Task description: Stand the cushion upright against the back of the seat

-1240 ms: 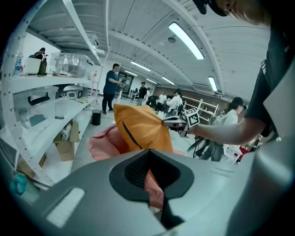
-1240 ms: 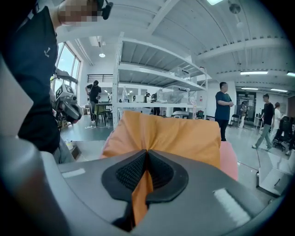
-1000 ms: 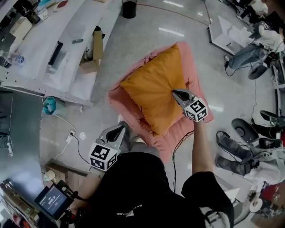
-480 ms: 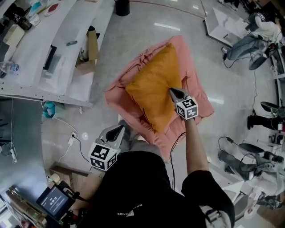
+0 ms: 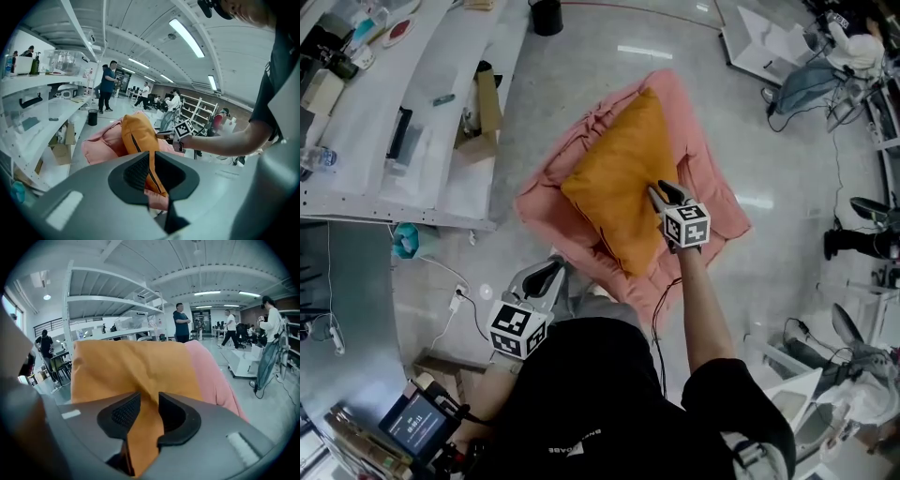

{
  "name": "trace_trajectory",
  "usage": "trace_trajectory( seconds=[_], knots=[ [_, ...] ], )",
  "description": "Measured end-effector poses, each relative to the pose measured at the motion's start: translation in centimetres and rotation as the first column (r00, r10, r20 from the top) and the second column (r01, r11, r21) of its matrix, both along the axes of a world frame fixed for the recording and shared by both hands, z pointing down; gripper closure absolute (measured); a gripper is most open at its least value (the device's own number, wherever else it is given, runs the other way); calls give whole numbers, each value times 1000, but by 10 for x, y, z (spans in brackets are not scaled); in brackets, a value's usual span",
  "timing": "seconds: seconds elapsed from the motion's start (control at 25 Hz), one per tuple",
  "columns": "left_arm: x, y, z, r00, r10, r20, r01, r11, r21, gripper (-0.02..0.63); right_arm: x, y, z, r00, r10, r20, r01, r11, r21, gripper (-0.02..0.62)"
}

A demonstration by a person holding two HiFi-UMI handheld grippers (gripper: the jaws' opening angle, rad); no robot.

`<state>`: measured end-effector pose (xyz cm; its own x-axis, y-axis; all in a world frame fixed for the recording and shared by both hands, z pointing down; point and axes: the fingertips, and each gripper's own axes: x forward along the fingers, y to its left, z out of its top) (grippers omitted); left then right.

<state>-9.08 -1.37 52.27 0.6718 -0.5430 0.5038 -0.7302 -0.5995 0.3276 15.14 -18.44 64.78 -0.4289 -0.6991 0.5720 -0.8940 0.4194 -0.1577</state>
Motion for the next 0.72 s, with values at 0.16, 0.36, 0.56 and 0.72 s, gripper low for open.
trace_trajectory(
  seconds=[0.16,0.36,0.56,0.72],
  knots=[
    [4,-13,-3,999,25,-26,-25,1000,11,517,5,8,-10,998,50,38,-51,998,21,459],
    [9,-45,-11,997,67,-38,-65,997,48,468,14,31,-25,980,158,125,-162,987,22,459],
    [16,-88,-24,990,133,-40,-129,987,91,399,24,72,-28,950,264,168,-267,964,-6,459],
    [28,-130,-36,982,191,-6,-188,972,139,378,27,98,-31,927,319,199,-320,947,-30,459]
  ],
)
